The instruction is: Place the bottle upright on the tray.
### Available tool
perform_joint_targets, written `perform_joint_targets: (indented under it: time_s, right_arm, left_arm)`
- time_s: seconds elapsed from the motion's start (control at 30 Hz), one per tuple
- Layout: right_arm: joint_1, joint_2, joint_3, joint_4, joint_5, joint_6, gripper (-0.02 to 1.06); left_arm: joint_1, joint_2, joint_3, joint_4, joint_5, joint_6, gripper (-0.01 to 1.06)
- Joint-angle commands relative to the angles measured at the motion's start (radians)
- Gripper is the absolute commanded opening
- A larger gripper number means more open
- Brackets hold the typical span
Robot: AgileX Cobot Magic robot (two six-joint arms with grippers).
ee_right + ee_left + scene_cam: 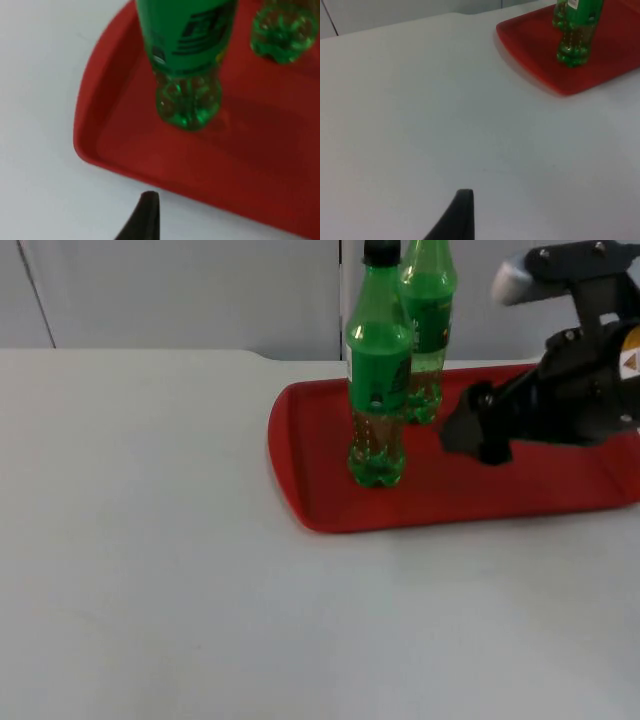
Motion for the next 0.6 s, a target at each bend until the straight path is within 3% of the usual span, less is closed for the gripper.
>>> perform_joint_targets:
  time_s: [0.0, 0.17, 0.33, 0.57]
  right_arm:
    - [0.004, -0.053, 0.005, -0.003, 0.102, 0.033, 0.88]
    - [0.004, -0.116, 0.005, -0.001, 0.209, 0.057, 0.88]
    - [0.004, -0.173, 0.005, 0.114, 0.273, 0.057, 0.88]
    - [0.041, -0.259, 0.005, 0.118, 0.35, 0.009, 0.88]
  left_arm:
    - [0.0, -0.005, 0.003, -0.006, -0.002, -0.004, 1.05]
    - [0.0, -0.005, 0.003, -0.006, -0.002, -0.004, 1.05]
    - [0.0, -0.005, 0.003, -0.006, -0.002, -0.004, 1.05]
    - [0.0, -0.005, 0.003, -0.006, -0.002, -0.004, 1.05]
